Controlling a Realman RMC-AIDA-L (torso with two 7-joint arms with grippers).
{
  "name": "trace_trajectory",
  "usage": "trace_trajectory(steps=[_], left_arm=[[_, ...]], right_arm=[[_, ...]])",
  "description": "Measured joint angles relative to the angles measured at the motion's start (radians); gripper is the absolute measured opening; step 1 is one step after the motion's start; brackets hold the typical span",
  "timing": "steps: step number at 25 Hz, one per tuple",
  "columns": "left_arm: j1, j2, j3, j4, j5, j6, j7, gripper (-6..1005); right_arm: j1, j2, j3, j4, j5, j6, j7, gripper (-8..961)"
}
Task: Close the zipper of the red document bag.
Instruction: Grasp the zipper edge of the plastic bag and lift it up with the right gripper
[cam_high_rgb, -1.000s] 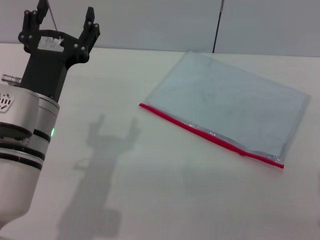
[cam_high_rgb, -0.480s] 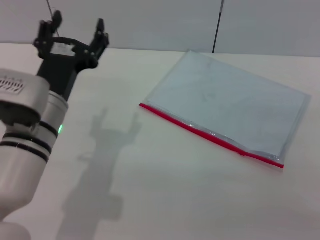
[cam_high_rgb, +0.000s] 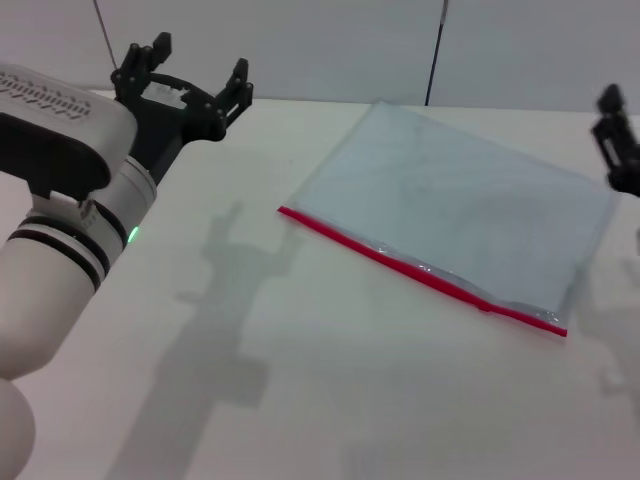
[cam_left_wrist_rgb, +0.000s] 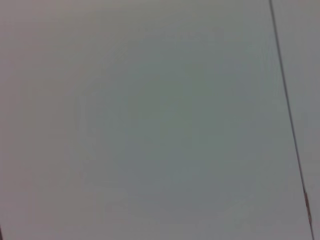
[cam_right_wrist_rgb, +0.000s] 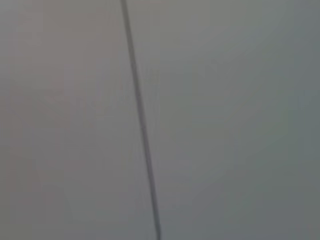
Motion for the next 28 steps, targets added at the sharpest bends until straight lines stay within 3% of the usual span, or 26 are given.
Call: trace_trajectory(steps=[2,6,10,13,17,20,23,28], left_arm=[[0.0,-0.003,-0.002,0.005,-0.001,0.015,0.03,845],[0.007,0.0,-0.023,0.04,-0.003,0.081,0.043,843],[0.013,0.002,-0.054,0.064,0.002,0.145,0.043,840],[0.014,-0.001,-0.079,0.075,0.006,0.192,0.044,838],[0.016,0.001,-0.092,0.083,0.008,0.216,0.046,836],[0.016,0.005,-0.102,0.085,0.012,0.238,0.047,834],[0.015,0.0,-0.124,0.092,0.019,0.268,0.047,832],[0.015,-0.003,-0.132,0.09,0.02,0.273,0.051,829]], right_arm=[[0.0,-0.023,0.031,-0.059,0.003,-0.11,-0.065,662],[-0.024,-0.03,0.138,-0.157,0.003,-0.351,-0.21,663],[-0.076,-0.023,0.25,-0.224,0.0,-0.532,-0.308,660],[-0.102,-0.017,0.362,-0.259,0.0,-0.758,-0.35,648],[-0.135,0.004,0.497,-0.284,-0.006,-0.998,-0.399,632],[-0.17,0.038,0.6,-0.296,-0.006,-1.154,-0.475,620],[-0.216,0.091,0.713,-0.306,-0.007,-1.291,-0.573,618],[-0.312,0.235,0.889,-0.327,-0.058,-1.435,-0.761,616]])
